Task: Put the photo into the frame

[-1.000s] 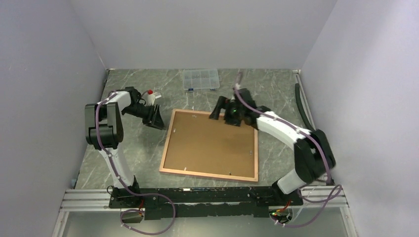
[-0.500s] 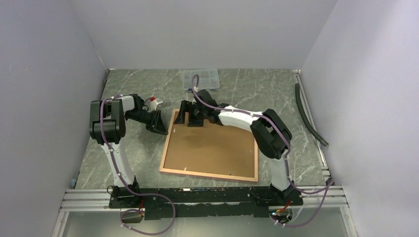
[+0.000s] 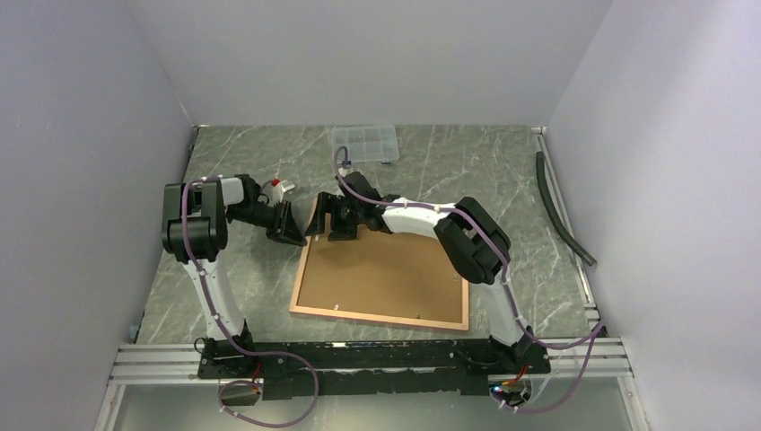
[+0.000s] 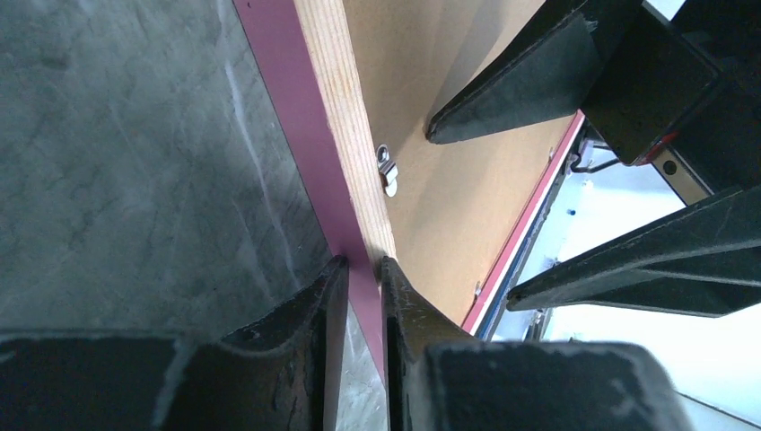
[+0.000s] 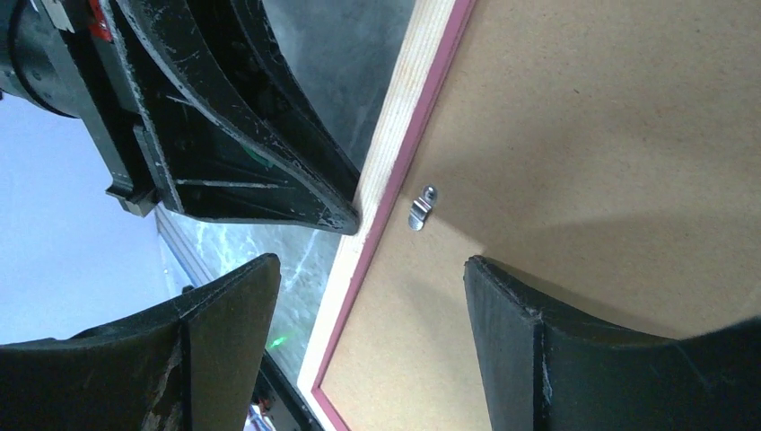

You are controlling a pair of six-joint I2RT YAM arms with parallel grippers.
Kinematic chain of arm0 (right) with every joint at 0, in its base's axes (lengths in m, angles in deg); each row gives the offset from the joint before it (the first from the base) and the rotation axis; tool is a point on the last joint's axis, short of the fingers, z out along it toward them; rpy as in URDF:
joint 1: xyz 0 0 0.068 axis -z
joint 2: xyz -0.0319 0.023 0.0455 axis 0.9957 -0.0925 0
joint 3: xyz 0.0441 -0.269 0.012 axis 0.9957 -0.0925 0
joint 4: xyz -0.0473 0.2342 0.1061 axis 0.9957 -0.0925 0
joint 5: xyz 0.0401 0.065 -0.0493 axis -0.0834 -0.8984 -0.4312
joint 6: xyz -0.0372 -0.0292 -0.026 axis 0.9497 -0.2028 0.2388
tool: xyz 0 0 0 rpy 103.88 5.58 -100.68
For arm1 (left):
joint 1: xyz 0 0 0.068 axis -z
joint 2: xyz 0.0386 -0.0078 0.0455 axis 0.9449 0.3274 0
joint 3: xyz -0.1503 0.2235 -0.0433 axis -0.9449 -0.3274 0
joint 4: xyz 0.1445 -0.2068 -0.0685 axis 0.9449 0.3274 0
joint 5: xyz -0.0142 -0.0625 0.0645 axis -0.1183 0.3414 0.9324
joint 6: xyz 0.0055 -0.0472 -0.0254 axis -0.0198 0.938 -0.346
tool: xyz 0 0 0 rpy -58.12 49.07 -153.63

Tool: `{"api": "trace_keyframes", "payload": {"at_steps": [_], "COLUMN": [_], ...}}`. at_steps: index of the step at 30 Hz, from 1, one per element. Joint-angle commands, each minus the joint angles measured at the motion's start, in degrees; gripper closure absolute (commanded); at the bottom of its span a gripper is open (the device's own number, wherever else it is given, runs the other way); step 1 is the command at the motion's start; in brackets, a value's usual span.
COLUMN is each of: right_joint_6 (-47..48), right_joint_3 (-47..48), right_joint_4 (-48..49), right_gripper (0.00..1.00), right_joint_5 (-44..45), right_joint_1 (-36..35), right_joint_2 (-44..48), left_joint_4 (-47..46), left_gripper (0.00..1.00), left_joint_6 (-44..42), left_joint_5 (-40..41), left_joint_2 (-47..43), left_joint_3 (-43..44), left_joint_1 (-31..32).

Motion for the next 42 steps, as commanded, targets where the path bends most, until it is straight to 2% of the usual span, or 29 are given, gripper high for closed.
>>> {"api": "trace_keyframes", "payload": {"at_steps": [1,13,42], "right_joint_6": [-2.5,-4.9,-3.8], "right_joint_3": [1.2,3.9,8.0], "right_joint_4": [4.0,5.3,3.9], "right_gripper": [0.21,0.24,0.29], "right_joint_5": [-0.6,-3.2,-6.8], "right_joint_1": [-0.3,-0.2,-0.7], "right_joint_2": [-2.1,-5.0,-7.7], "left_joint_4": [-3.0,-4.3,-4.2], "left_gripper": [0.78,0.83,0.87], "left_joint_6": [0.8,1.5,1.1], "left_joint_5": [1.5,2.3,2.5], "left_joint_2": [-1.0,-2.2,-2.2], "left_joint_3": [-1.4,-2.3,-2.4], "left_joint_1": [0.3,0.6,1.0]}}
